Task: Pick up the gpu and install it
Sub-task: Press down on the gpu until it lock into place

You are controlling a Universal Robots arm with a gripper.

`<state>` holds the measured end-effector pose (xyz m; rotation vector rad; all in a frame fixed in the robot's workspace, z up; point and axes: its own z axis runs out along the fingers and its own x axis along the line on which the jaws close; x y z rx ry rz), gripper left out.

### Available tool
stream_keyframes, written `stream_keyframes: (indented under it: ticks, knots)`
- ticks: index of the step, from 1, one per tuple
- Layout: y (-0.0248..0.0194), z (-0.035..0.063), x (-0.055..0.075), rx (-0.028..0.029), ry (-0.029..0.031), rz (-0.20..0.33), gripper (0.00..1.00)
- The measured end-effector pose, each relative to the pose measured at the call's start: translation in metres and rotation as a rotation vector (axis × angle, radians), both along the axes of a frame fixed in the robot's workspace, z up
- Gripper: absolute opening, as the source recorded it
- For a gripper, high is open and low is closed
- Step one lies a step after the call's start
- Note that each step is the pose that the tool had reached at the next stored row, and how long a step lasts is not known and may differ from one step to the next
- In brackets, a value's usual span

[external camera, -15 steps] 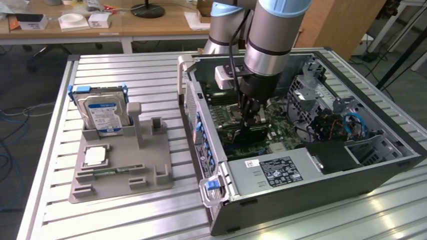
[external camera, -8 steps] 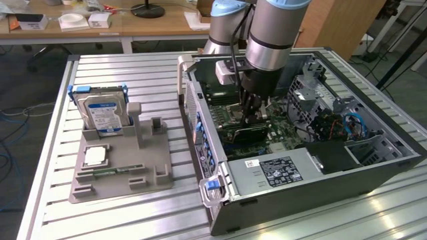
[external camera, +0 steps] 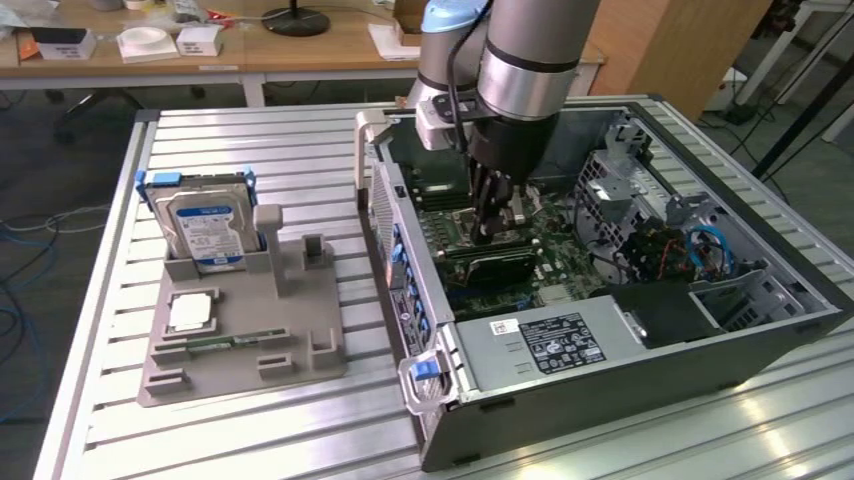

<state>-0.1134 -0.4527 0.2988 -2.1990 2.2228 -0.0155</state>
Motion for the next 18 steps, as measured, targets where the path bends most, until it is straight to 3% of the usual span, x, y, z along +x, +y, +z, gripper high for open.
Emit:
stream_keyframes:
  ticks: [8, 15, 18]
  knots:
    - [0.0, 0.0064, -0.015, -0.0023, 0.0005, 0.03, 0.11]
    - [0.0, 0.0068, -0.022, -0.0038, 0.0106, 0.048, 0.11]
    - [0.0, 0.0068, -0.023, -0.0037, 0.0113, 0.049, 0.11]
